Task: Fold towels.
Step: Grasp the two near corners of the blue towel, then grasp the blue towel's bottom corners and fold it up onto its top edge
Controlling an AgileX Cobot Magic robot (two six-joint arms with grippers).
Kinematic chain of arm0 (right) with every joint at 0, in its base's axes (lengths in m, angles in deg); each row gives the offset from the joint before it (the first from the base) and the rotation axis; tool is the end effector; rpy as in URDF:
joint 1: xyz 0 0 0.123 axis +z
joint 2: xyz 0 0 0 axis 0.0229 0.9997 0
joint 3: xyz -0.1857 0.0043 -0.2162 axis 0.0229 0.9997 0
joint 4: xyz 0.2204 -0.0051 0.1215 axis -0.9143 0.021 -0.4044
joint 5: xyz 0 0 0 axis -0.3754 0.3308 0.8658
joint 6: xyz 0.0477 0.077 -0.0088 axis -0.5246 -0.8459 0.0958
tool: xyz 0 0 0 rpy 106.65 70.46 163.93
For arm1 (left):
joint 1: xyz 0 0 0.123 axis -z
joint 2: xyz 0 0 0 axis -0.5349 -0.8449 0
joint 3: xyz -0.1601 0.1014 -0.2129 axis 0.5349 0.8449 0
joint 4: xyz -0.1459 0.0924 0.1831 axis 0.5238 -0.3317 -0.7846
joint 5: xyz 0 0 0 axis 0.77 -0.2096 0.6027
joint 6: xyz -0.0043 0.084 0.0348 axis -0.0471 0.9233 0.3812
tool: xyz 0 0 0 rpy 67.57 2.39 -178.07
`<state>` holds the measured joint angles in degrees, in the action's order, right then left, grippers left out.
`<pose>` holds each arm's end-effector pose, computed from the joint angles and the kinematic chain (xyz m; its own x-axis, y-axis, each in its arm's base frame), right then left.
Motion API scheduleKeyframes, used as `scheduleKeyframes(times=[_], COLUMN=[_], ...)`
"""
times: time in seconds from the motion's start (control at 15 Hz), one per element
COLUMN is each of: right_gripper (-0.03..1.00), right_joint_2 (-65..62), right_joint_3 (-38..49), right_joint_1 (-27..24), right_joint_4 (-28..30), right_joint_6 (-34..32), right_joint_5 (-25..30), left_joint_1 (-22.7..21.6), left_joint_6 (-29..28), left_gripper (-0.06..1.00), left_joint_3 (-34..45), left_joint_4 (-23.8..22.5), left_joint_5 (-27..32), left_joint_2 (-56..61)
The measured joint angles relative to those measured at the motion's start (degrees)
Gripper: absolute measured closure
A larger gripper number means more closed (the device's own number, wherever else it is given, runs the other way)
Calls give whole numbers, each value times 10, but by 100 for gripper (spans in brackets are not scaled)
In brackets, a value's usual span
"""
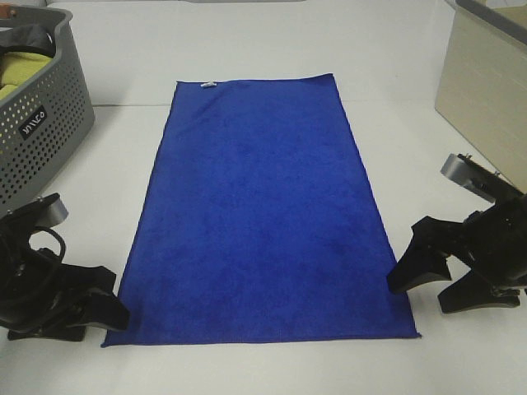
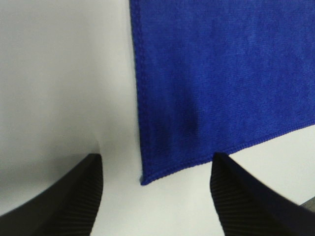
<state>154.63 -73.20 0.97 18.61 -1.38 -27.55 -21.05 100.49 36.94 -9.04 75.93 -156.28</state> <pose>0.2388 0.0425 0.1190 -0.9922 0.0946 -0.0814 0.0429 0.8711 0.4892 0.2241 -0.0809 0.0954 -0.9876 -0.0732 -0.1386 -0.0057 0.9005 -0.4349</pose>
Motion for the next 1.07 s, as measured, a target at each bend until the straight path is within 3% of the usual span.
scheduleKeyframes(times=[0.2,0.4,0.53,0.67,0.8,0.87,1.07], right_gripper=[23,25,31,52,80,93,97], right_joint_2=[46,65,69,72,76,77,76], right_joint_3=[-1,-9,-10,-10,-10,-10,-10], right_joint_1=[7,72,91,93,93,93,93], right_joint_4=[-28,-74,-104,-107,-105,-101,-98], right_joint_6=[19,29,26,22,8,3,-2], right_joint_5=[-4,-26,-50,-84,-108,-112,-101], left_joint_1=[18,40,44,44,44,44,44], left_joint_6=[29,33,33,33,33,33,30], left_gripper=[34,34,40,66,90,94,94], left_joint_3=[-25,-56,-74,-74,-73,-73,-73], left_joint_4=[45,57,62,61,60,59,50], left_joint_5=[2,5,11,1,-10,-13,-6], left_joint_2=[-25,-48,-66,-72,-75,-75,-60])
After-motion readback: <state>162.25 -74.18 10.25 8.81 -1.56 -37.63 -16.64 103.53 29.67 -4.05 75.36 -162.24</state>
